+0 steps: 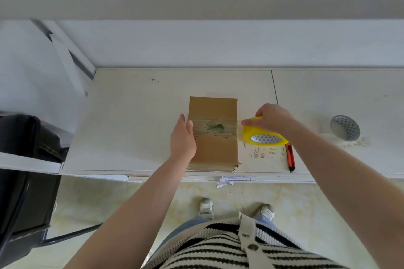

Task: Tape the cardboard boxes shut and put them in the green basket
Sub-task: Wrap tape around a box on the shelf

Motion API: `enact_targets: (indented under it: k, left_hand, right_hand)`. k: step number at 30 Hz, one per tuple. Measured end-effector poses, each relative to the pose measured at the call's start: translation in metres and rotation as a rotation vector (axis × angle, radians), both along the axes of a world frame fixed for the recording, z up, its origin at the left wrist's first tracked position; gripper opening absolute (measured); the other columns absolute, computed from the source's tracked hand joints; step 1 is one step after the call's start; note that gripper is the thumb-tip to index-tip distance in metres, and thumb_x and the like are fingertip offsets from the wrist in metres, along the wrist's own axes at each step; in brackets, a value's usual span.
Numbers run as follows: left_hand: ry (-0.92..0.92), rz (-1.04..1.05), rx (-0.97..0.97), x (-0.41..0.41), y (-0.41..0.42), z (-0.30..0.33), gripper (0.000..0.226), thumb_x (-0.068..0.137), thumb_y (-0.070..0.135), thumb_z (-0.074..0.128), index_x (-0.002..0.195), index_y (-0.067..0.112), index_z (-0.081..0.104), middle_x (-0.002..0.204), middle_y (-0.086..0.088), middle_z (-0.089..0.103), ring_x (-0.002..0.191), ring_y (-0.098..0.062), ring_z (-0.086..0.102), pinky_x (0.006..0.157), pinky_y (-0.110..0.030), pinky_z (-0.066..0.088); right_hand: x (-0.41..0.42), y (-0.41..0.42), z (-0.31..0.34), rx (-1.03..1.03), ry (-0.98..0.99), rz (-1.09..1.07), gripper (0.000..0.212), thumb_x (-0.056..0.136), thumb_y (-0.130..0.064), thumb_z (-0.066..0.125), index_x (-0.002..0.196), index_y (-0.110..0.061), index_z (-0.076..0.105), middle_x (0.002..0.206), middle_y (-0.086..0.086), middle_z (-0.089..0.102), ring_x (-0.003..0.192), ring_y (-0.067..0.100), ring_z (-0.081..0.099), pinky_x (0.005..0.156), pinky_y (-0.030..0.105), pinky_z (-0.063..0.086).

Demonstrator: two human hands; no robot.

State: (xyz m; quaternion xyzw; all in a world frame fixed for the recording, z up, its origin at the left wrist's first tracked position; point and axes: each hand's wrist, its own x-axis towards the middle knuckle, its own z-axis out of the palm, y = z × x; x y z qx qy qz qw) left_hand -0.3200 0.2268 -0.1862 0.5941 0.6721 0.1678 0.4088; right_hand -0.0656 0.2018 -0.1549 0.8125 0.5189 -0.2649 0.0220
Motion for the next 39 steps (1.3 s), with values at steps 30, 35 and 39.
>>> enact_targets:
  k: [30,35,39]
  left_hand:
    - [0.649,-0.565,0.426,0.059,-0.002,-0.001,0.088,0.09,0.073,0.007,0.154,0.018,-0.017,0.161,-0.009,-0.023,0.149,-0.027,-0.02,0.121,-0.051,-0.006]
    - [0.646,-0.576,0.419,0.058,-0.001,-0.002,0.089,0.09,0.073,0.008,0.154,0.018,-0.018,0.161,-0.009,-0.025,0.148,-0.027,-0.021,0.12,-0.052,-0.008]
    - [0.641,-0.59,0.416,0.059,0.0,-0.003,0.089,0.089,0.073,0.006,0.153,0.017,-0.019,0.16,-0.01,-0.027,0.148,-0.028,-0.023,0.12,-0.052,-0.01]
  right_hand:
    - [0.0,-0.004,0.002,0.051,-0.004,0.027,0.046,0.083,-0.07,0.054,0.087,-0.025,0.05,0.073,-0.008,0.053,0.079,0.018,0.055,0.065,0.029,0.039]
    - [-0.001,-0.015,-0.001,0.209,-0.059,0.013,0.047,0.086,-0.07,0.047,0.091,-0.024,0.059,0.086,-0.005,0.058,0.084,0.016,0.054,0.07,0.031,0.041]
    - [0.018,-0.043,-0.009,0.592,0.15,-0.32,0.023,0.098,-0.041,0.046,0.094,-0.02,0.056,0.098,0.0,0.055,0.088,0.019,0.054,0.07,0.032,0.042]
